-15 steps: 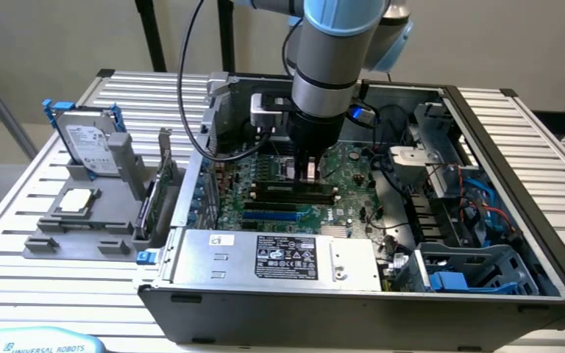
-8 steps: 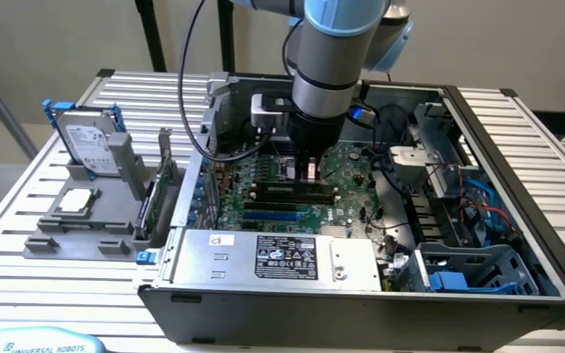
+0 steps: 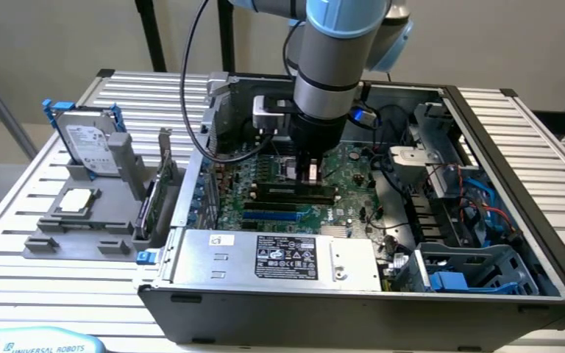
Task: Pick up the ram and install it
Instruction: 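Insert the ram into the slot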
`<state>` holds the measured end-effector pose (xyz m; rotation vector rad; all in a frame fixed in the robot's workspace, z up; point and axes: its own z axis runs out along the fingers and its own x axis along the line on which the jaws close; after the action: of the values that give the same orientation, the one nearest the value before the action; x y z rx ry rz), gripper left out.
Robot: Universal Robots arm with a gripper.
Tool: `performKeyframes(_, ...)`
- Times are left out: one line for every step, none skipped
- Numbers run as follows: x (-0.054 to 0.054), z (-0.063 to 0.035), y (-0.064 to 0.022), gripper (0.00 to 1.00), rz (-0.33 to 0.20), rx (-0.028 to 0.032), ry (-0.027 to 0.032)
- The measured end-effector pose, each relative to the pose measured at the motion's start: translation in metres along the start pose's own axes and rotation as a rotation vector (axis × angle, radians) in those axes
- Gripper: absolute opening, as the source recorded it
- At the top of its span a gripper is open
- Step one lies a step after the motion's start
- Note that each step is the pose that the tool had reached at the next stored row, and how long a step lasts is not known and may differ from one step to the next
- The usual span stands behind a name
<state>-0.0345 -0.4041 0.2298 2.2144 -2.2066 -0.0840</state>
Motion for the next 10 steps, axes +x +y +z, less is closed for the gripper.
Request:
performKeyframes(-0.0003,0.0002,0.0000,0.13,0.003,0.0001,-0.0002)
performKeyframes(-0.0007,0.0004,0.0000,0.13,0.007,0.0002,-0.0004)
performKeyframes(-0.0011,0.0006,0.0000,0.13,0.011,0.0004,-0.0006)
performKeyframes(-0.0015,0.0009,0.0000,0.13,0.016,0.0005,-0.0009)
performKeyframes(-0.0015,0.0010,-0.0001,0.13,0.021,0.0006,-0.0009)
performKeyframes(-0.0016,0.0011,-0.0001,0.13,0.024,0.0007,-0.0006)
performKeyframes(-0.0017,0.0011,0.0000,0.13,0.027,0.0008,0.0000)
performKeyframes(-0.0017,0.0011,-0.0001,0.13,0.027,0.0010,0.0007)
performKeyframes(-0.0017,0.0011,0.0000,0.13,0.028,0.0016,0.0011)
performKeyframes(-0.0017,0.0011,0.0000,0.13,0.028,0.0024,0.0014)
